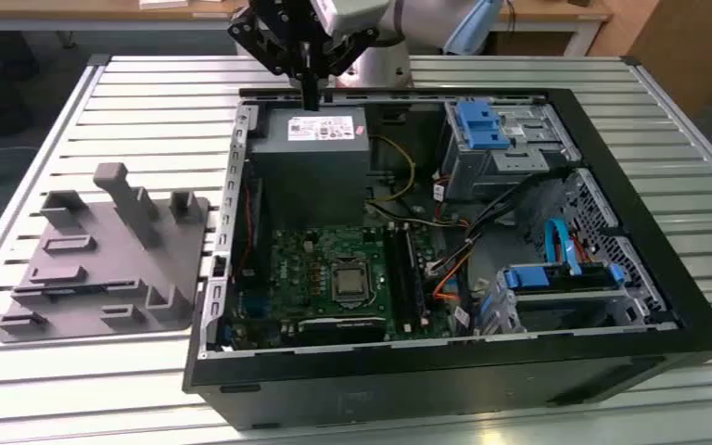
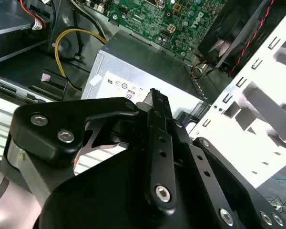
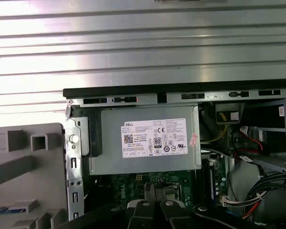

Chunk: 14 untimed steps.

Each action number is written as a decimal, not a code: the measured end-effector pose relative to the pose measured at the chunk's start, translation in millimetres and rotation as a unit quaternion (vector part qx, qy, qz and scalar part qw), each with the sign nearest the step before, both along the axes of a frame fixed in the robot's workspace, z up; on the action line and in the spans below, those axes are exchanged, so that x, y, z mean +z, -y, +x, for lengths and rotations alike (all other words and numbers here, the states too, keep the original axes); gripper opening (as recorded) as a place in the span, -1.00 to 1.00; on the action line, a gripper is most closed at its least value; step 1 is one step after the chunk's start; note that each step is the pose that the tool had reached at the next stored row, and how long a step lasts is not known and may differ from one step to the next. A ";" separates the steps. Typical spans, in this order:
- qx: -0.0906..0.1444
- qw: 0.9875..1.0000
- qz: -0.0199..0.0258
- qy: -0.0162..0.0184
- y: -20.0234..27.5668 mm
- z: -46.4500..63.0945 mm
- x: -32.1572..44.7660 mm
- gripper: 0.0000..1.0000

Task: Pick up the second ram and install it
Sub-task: 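Reach for the second ram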

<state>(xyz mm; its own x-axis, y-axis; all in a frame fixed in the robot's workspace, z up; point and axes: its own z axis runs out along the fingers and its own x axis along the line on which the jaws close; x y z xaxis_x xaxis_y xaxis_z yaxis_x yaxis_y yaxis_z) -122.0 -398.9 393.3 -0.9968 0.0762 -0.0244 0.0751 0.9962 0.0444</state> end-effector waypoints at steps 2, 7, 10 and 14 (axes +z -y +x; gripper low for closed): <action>0.000 1.000 0.000 0.000 0.0 0.0 0.0 -0.80; 0.000 1.000 0.000 0.000 0.0 -1.3 0.0 -0.80; 0.000 1.000 0.000 0.000 0.0 -9.2 0.0 -0.80; 0.000 1.000 0.000 0.000 0.0 -27.4 0.0 -0.80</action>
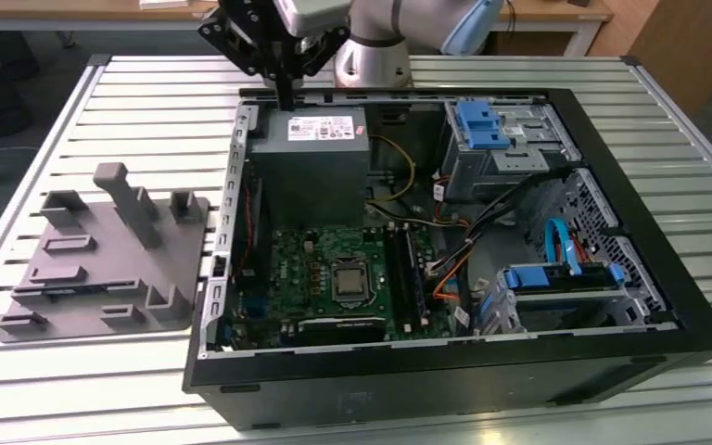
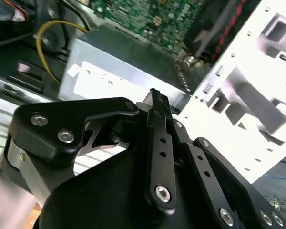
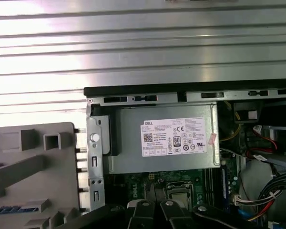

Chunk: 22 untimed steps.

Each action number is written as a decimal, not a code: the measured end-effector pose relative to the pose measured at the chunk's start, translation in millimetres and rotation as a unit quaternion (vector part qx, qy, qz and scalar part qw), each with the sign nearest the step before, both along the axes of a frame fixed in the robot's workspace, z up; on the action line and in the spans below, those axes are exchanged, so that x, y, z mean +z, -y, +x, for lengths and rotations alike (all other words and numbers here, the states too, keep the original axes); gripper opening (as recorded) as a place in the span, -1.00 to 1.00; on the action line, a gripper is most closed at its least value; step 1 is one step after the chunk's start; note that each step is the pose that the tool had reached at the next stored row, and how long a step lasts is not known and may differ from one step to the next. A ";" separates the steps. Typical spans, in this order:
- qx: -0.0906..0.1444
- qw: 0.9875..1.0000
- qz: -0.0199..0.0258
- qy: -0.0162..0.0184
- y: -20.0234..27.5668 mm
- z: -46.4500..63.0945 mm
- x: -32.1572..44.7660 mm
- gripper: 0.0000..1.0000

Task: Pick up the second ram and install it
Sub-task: 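Reach for the second ram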

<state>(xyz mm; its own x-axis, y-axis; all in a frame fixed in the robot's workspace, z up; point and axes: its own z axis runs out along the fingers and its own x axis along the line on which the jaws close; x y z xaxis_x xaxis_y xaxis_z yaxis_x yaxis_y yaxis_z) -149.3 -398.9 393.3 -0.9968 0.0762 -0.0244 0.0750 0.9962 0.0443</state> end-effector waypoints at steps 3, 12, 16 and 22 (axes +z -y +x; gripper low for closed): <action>0.000 1.000 0.000 0.000 0.0 -13.9 -0.1 -0.80; 0.000 1.000 0.000 0.000 0.1 -54.8 -0.3 -0.80; 0.000 1.000 0.000 0.000 0.2 -72.6 -0.5 -0.80; 0.000 1.000 0.000 0.000 0.2 -100.0 -0.9 -0.80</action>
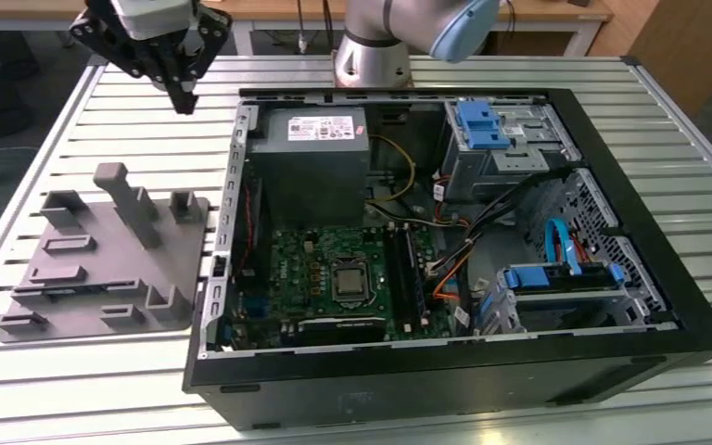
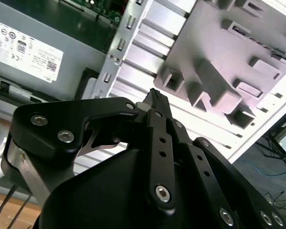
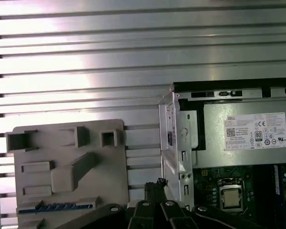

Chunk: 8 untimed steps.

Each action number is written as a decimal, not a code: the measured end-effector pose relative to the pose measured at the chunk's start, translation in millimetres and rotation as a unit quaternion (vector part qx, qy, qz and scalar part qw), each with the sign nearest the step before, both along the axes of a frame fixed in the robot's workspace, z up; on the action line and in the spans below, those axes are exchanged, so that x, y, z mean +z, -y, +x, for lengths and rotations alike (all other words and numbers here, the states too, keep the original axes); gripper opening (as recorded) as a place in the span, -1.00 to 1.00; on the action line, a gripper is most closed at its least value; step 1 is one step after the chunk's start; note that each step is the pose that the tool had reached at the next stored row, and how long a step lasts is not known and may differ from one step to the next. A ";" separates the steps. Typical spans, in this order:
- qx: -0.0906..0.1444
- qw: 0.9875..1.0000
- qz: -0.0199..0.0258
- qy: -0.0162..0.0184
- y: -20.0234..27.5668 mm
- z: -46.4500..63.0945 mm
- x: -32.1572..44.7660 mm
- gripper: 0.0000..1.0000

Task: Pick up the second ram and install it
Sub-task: 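Reach for the second ram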

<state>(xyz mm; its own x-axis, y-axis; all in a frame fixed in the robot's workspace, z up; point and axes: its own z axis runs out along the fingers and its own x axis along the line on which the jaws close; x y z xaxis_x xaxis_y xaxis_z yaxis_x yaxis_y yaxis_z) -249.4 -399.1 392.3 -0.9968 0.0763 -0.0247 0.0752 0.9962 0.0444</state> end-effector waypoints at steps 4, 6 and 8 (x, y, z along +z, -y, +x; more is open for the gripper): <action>0.000 1.000 0.000 0.000 0.0 -18.0 -0.4 -0.80; 0.000 1.000 0.000 0.000 0.0 -26.9 -0.7 -0.80; 0.000 1.000 0.000 0.000 0.0 -36.0 -0.8 -0.80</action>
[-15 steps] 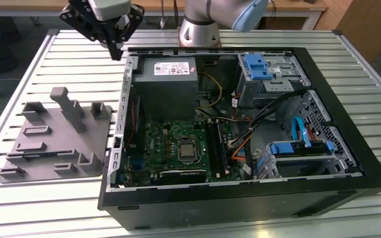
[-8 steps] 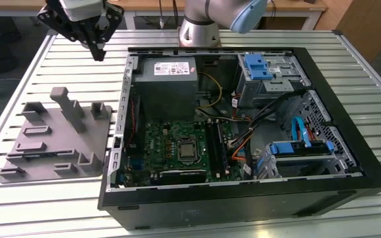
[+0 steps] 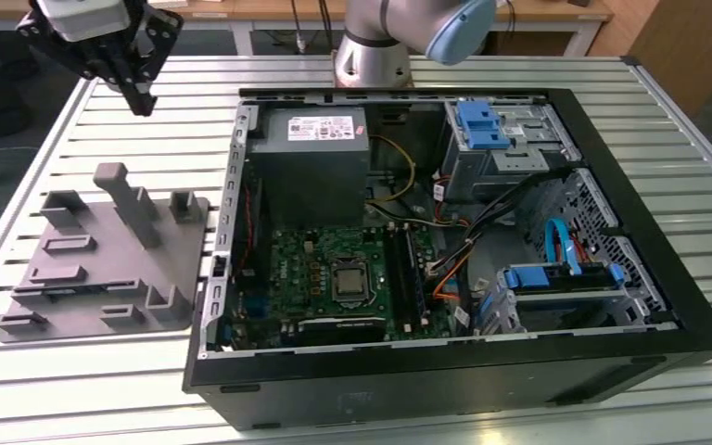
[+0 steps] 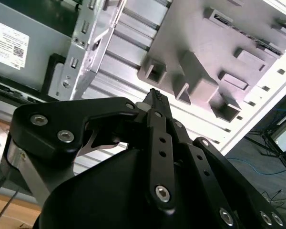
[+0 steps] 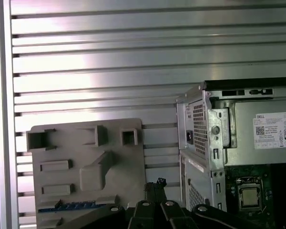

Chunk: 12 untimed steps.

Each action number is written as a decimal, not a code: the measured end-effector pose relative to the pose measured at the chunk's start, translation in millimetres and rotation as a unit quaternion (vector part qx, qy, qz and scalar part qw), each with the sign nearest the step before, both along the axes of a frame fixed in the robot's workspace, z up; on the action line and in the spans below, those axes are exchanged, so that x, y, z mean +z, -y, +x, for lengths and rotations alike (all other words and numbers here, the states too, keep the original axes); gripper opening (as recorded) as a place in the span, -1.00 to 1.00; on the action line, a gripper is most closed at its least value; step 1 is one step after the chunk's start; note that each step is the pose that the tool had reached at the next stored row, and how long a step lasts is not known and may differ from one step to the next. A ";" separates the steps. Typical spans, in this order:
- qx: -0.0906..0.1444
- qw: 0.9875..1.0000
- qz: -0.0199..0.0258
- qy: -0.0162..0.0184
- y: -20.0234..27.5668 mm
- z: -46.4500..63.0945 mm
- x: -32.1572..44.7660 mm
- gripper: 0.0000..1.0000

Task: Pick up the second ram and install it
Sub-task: 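Reach for the second ram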

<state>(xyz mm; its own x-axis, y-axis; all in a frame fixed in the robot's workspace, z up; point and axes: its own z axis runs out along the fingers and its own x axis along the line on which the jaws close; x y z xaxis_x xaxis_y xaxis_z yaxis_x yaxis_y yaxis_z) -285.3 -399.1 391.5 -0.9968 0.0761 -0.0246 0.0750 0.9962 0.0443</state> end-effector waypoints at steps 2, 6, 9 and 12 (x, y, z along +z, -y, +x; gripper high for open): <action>0.000 1.000 0.000 0.000 0.0 -9.1 -0.3 -0.80; 0.000 1.000 0.000 0.000 0.0 -26.7 -0.9 -0.80; 0.000 1.000 0.000 0.000 0.0 -40.4 -1.2 -0.80; 0.000 1.000 0.000 0.000 0.0 -53.5 -1.8 -0.80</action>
<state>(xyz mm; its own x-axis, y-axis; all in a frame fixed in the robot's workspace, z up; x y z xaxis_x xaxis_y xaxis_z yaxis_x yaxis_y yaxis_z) -338.8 -399.1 389.7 -0.9968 0.0762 -0.0247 0.0751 0.9962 0.0444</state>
